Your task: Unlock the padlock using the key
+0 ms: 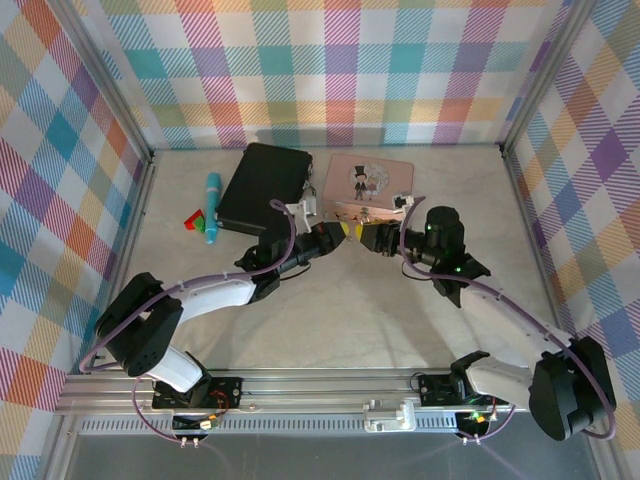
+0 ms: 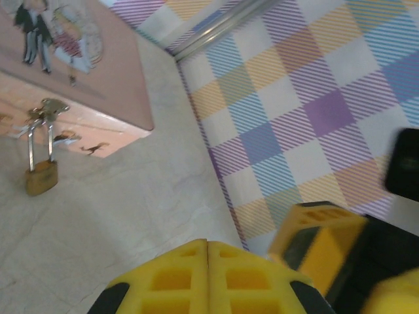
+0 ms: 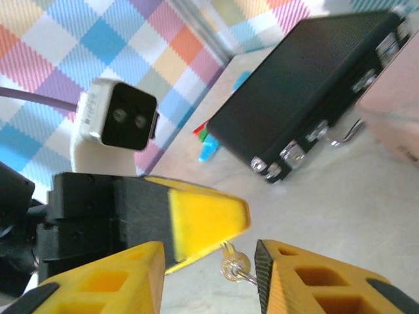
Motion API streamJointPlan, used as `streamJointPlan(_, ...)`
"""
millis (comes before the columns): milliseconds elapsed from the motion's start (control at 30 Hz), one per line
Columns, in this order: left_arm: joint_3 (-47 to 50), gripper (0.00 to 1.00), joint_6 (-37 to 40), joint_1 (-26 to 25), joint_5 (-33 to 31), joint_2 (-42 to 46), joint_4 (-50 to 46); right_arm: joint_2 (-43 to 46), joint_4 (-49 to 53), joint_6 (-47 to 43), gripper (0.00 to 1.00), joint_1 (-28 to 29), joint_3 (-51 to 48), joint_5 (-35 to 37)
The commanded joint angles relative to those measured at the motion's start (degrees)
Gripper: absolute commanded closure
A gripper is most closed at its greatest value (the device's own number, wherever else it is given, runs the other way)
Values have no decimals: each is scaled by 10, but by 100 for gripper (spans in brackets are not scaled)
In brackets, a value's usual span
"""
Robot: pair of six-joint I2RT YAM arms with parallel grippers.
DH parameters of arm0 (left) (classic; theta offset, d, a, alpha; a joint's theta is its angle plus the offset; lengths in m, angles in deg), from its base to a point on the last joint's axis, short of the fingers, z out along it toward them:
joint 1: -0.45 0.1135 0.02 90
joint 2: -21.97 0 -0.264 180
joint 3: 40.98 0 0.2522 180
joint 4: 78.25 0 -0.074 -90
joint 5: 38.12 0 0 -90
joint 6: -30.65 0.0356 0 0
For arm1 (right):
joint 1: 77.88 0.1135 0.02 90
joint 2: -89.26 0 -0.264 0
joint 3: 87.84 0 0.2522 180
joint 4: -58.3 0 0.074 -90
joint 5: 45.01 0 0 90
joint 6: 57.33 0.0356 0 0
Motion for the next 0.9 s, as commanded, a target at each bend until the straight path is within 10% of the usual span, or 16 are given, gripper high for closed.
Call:
streamJointPlan(0, 22, 100, 57, 6, 24, 28, 103, -22, -131, 82, 61, -12, -23, -93)
streamJointPlan(867, 40, 100, 31, 3, 17, 31, 171, -105, -332, 207, 70, -10, -59, -154)
